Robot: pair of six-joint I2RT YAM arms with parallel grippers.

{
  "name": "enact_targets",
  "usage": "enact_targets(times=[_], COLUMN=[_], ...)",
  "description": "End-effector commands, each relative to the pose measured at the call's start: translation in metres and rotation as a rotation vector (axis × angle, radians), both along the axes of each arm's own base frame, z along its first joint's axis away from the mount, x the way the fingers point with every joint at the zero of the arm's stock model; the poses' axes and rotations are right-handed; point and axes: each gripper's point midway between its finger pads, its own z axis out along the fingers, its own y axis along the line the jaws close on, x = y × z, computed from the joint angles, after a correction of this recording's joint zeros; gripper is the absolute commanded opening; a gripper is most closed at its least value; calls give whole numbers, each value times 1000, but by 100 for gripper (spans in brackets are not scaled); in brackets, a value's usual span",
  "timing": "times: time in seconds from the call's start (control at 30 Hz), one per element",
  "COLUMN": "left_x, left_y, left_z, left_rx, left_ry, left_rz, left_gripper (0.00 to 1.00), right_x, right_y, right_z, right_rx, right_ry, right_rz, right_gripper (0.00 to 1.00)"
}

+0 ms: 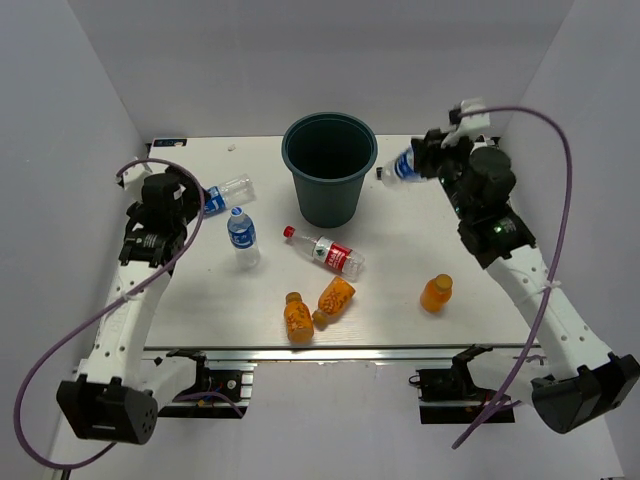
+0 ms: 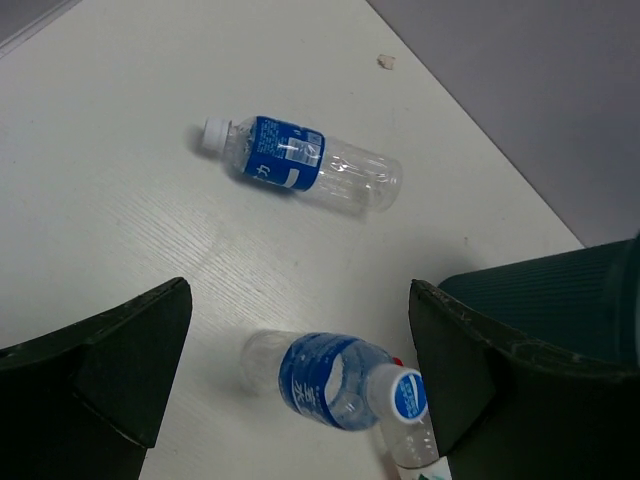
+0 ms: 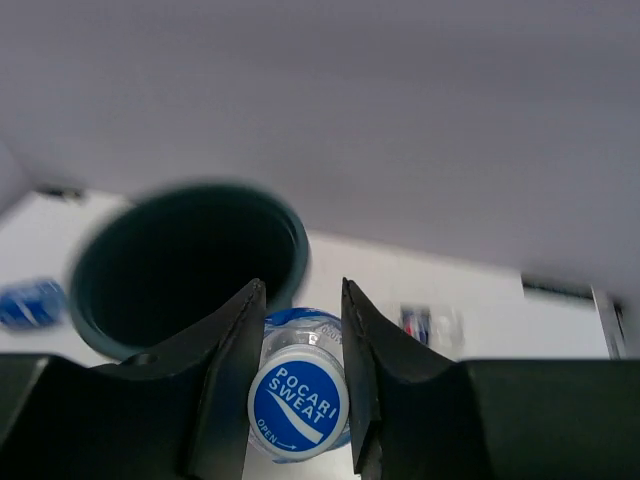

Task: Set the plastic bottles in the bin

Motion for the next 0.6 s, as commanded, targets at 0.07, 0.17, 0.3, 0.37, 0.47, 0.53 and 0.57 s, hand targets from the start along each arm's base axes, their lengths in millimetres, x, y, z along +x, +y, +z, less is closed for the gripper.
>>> enact_targets(times=[0.07,0.17,0.3,0.37,0.47,0.53,0.57], left_x=[-26,-30,-25,-21,-15,-12,-9], left_y=[-10,-17,-35,-44,-59,-65,-69], left_z=[40,43,27,14,0,-1,-1], left_rx=[-45,-54,-62,-76,-61,1,24], left_ry=[-108,-115,-59,-21,17,22,19], left_rz=[-62,-110,-218,-267,-330,-345,-357], left_gripper=[98,98,98,98,98,98,98], right_x=[-5,11,43,52,66,74,75], right_y=[56,86,129,135,141,145,147], right_z=[143,164,137,125,101,82,78], right_rx=[72,91,67,67,79,71,67], right_ry=[-355,-397,-294,-265,-204,-151,-137], right_rz=[284,365,426,410,383,376,381], right_gripper=[3,4,4,7,13,23,29])
